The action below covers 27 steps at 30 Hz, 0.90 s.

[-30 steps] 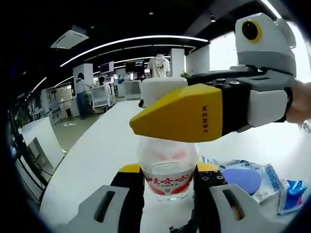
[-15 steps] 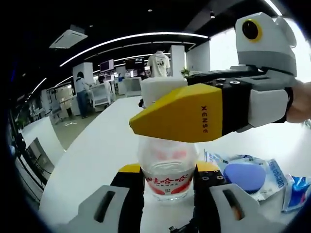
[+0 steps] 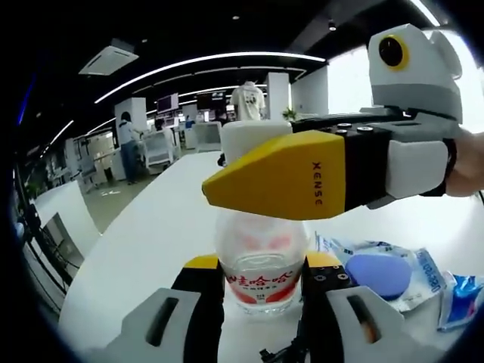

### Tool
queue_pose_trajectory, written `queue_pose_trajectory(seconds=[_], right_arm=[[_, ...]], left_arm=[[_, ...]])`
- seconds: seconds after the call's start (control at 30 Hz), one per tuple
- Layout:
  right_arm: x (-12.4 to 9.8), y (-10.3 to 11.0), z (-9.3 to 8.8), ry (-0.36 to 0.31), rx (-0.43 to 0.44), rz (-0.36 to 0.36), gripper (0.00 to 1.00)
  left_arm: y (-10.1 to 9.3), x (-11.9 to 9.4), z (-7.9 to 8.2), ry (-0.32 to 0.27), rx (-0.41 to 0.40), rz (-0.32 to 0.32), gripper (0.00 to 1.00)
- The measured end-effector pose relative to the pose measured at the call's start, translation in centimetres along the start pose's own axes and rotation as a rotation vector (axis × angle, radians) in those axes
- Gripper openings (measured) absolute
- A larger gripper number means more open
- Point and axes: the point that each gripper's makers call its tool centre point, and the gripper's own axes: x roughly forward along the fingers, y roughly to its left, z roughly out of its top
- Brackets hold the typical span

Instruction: Arrange the tabletop items into an orderly group along one side of the table until the central work area is clear of visible clutter.

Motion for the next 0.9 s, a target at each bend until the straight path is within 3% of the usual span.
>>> queue_pose_trajectory(seconds=[0.23,0.33,0.43,0.5,0.6,0.77,0.9], right_arm=[[0.1,0.7,0.4,-0.02,-0.017,0.007,0.2],[0.0,0.8,0.4,-0.02,0.018,0.0,0.21],[-0.1,0.7,0.8,-0.028,0.015,-0.007,0.24],[-0.1,0.7,1.4,-0.053,0.034,-0.009,0.26],[-0.1,0.4,1.2,-0.054,0.023,-0.017,0.3],[0.0,0.1,1.2,-0.05,0.041,-0.032,0.39],[-0.1,0.3,1.3,-0.046,0.046,-0.033,0.39]], left_arm=[[0.1,-0.4,0.0,0.0,-0.01,0.006,0.38],[0.0,-0.4,0.0,-0.001,-0.015,-0.002,0.38],[0.0,-0.4,0.0,0.004,-0.032,-0.01,0.4],[0.1,-0.5,0.3,-0.011,-0.052,-0.004,0.48],[0.1,-0.6,0.5,-0.016,-0.052,-0.007,0.46],[0.2,-0.9,0.6,-0.023,-0.049,-0.001,0.52],[0.6,-1.0,0.7,-0.023,-0.047,0.004,0.53]])
